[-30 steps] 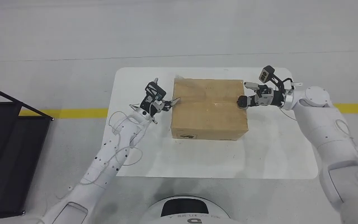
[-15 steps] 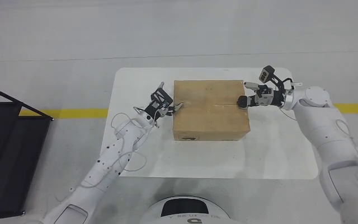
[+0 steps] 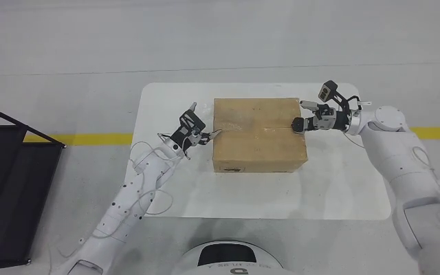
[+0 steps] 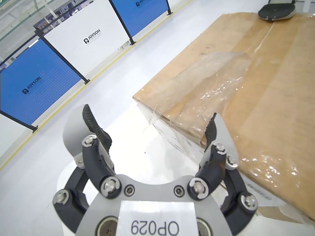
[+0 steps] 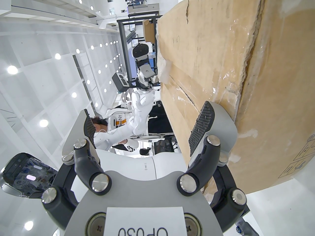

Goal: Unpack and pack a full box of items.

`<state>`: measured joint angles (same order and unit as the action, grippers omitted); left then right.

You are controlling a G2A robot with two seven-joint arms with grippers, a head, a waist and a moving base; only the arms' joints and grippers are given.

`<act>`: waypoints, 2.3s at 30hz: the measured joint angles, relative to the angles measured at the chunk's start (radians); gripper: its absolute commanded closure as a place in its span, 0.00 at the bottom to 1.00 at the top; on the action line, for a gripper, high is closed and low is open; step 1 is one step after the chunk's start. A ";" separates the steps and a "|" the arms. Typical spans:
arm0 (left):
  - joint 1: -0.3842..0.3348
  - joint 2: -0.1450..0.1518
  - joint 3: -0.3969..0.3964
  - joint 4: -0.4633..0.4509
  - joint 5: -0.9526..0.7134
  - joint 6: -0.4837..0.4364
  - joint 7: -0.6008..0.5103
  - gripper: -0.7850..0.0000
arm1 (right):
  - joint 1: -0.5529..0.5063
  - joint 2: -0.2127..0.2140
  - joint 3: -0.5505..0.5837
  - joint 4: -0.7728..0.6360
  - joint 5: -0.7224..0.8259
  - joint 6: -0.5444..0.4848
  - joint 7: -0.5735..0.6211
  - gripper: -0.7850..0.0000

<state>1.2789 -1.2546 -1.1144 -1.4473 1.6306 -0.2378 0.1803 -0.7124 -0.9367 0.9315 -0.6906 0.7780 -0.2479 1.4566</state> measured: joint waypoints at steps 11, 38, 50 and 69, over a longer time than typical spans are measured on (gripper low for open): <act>0.032 0.016 -0.101 -0.016 -0.060 -0.017 -0.037 0.00 | 0.000 0.000 0.000 0.000 0.000 0.000 0.000 0.00; -0.014 0.027 -0.075 0.019 0.050 -0.106 0.086 0.00 | 0.000 0.000 0.000 0.000 0.000 0.000 0.000 0.00; -0.140 -0.008 0.042 0.158 0.043 -0.078 -0.026 0.00 | -0.028 0.003 0.014 -0.033 0.004 0.012 -0.040 0.00; -0.119 -0.002 0.048 0.072 0.095 -0.097 -0.009 0.00 | -0.125 0.036 0.106 -0.236 -0.076 0.071 -0.124 0.00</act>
<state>1.1600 -1.2570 -1.0668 -1.3755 1.7258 -0.3345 0.1713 -0.8370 -0.9010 1.0377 -0.9264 0.7023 -0.1767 1.3331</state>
